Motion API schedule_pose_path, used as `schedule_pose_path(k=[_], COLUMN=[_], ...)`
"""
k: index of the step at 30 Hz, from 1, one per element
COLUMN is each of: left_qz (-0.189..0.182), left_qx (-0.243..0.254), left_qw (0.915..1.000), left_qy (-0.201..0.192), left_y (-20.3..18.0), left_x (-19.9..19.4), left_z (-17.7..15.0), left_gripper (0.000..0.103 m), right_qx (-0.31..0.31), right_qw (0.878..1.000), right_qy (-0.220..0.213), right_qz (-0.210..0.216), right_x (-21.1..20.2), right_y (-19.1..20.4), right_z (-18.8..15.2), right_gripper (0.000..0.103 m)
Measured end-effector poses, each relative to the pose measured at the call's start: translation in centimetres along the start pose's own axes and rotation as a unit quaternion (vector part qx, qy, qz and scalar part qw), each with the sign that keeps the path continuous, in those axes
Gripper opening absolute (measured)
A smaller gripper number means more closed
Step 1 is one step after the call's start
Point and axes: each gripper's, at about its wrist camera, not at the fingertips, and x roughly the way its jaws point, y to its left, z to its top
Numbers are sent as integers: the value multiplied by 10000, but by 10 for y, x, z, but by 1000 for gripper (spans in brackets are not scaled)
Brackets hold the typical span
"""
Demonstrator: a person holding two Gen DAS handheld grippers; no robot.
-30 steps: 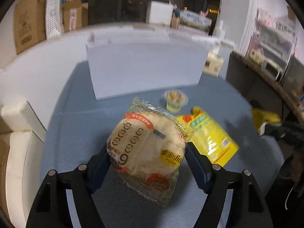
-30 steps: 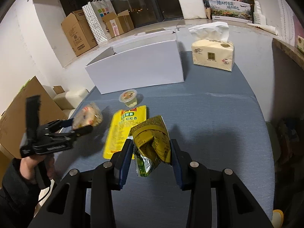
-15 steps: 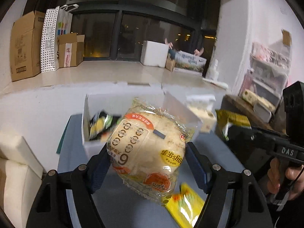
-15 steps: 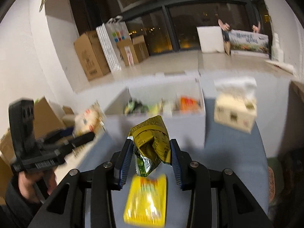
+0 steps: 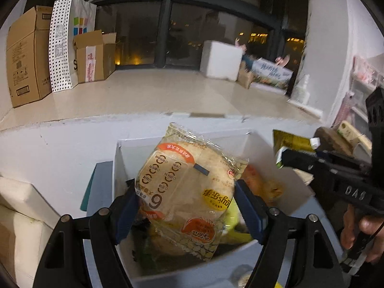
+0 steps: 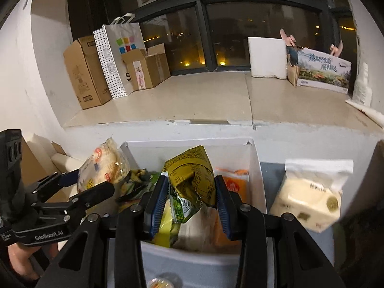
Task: Organize snacks
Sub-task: 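Lower the bread roll and green packet into the white box, opening both grippers, then grasp the yellow spicy-strip pouch with the right gripper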
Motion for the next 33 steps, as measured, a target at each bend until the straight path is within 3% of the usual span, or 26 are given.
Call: schedule_pose_path(k=[1, 2, 3, 5, 15, 17, 19, 23, 27, 33], left_qz=[121, 195, 249, 360, 372, 395, 425, 229, 363, 188], left_qx=[-33, -96, -201, -252, -10, 119, 283, 349, 730, 792], left_qw=[9998, 9996, 9992, 9987, 9992, 9991, 9987, 9987, 9952, 9945], left_qy=[141, 193, 226, 268, 143, 54, -75, -275, -537, -662], left_y=[3, 5, 8, 12, 1, -6, -15, -30, -53, -68], left_x=[7, 10, 13, 17, -6, -21, -39, -76, -115, -161], left_z=[1, 1, 1, -1, -13, -16, -19, -27, -44, -73], left_gripper=[94, 100, 103, 103, 103, 103, 103, 103, 103, 103], right_qx=[36, 68, 63, 20, 99, 223, 330, 276, 237, 222], right_qw=[10000, 9998, 9996, 9998, 9996, 9990, 9988, 9983, 9971, 9963], right_qy=[64, 201, 258, 50, -184, -294, -354, -515, -722, -783], right_qz=[42, 71, 26, -171, -196, -261, -63, 31, 46, 262], right_x=[6, 14, 20, 20, -2, -15, -30, -64, -97, -137], right_y=[-2, -5, -7, -10, -17, -19, -21, -18, -16, -10], right_z=[2, 4, 5, 4, -4, -7, -12, -28, -43, -75], right_gripper=[48, 65, 92, 103, 103, 103, 103, 103, 103, 103])
